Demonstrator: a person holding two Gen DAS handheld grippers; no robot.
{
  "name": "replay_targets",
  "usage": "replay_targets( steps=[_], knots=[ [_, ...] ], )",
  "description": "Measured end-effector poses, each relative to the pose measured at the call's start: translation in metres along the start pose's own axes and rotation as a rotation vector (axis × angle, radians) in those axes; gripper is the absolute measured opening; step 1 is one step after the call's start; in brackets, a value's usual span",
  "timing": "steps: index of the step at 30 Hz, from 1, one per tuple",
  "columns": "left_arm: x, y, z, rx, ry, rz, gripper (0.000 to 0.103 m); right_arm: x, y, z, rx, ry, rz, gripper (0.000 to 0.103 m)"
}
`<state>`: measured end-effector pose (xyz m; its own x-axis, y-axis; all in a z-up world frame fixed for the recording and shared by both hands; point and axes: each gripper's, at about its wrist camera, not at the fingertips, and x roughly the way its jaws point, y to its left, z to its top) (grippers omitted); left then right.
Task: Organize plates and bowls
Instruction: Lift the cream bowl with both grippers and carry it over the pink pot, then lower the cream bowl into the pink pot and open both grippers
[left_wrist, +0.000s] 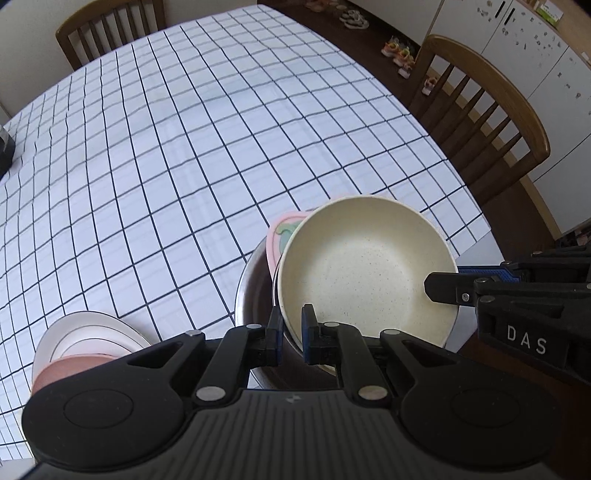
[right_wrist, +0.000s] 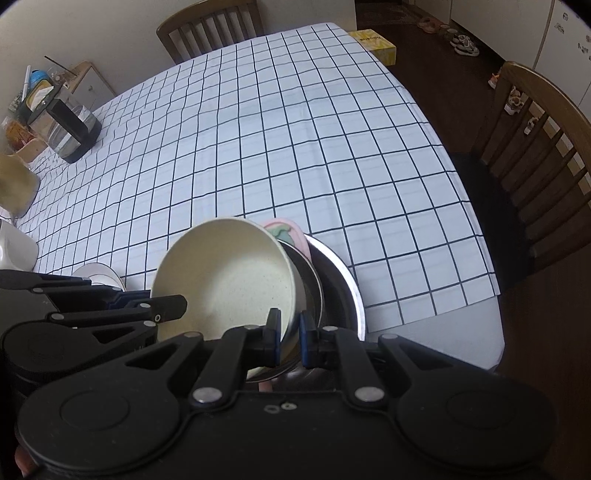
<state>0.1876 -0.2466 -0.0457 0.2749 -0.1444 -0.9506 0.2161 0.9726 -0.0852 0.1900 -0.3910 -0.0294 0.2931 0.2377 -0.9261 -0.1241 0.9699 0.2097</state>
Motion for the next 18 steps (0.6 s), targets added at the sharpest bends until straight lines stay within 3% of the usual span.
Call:
replay_targets(
  steps=[18],
  knots=[
    [0.017, 0.002, 0.004, 0.024, 0.029, 0.019, 0.008, 0.019, -0.003, -0.001, 0.019, 0.053, 0.011, 0.012]
  ],
)
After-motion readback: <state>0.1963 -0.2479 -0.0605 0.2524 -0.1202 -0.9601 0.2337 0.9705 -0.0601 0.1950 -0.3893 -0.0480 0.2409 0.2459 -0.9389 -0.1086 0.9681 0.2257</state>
